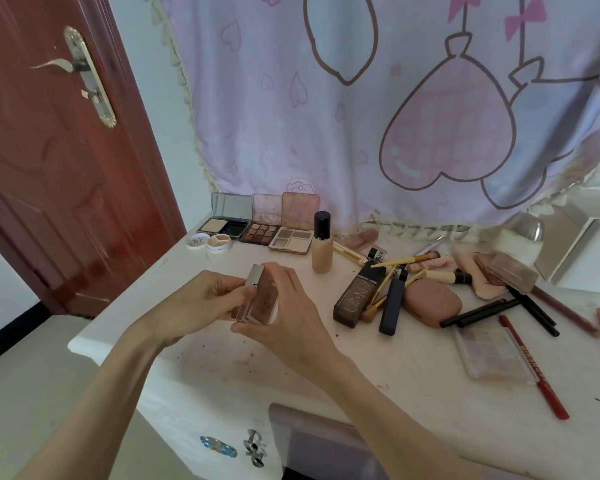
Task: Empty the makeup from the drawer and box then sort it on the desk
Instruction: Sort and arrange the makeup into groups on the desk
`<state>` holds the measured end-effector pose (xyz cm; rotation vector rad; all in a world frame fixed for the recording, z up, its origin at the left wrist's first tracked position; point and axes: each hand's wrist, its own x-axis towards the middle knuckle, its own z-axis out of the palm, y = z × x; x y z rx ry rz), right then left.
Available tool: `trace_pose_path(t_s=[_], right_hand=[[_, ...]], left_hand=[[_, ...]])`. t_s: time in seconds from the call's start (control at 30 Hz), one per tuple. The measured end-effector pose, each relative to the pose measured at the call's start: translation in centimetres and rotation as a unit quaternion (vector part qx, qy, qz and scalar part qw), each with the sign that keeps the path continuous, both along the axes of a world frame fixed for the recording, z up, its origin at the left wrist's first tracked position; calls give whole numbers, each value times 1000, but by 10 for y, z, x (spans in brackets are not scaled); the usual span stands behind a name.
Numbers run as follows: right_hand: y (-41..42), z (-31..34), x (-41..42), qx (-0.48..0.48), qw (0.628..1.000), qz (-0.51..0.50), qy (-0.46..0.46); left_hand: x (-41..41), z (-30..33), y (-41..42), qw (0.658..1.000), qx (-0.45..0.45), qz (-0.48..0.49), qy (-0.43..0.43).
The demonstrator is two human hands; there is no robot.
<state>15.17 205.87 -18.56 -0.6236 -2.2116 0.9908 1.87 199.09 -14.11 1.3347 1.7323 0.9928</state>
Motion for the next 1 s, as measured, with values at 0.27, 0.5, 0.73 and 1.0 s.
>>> trace_pose_path(t_s=[0.27, 0.5, 0.73, 1.0], right_hand=[[-4, -8, -6, -26, 999, 4, 33], [-3, -19, -19, -138, 986, -22, 90], [-1, -27, -28, -203, 976, -11, 72], [2, -27, -19, -219, 975, -23, 39]], left_hand=[[-11, 0, -5, 999, -21, -19, -18], [-25, 4, 4, 998, -47, 5, 48], [-31, 7, 21, 949, -54, 7, 310], [-22, 3, 25, 916, 16, 11, 400]])
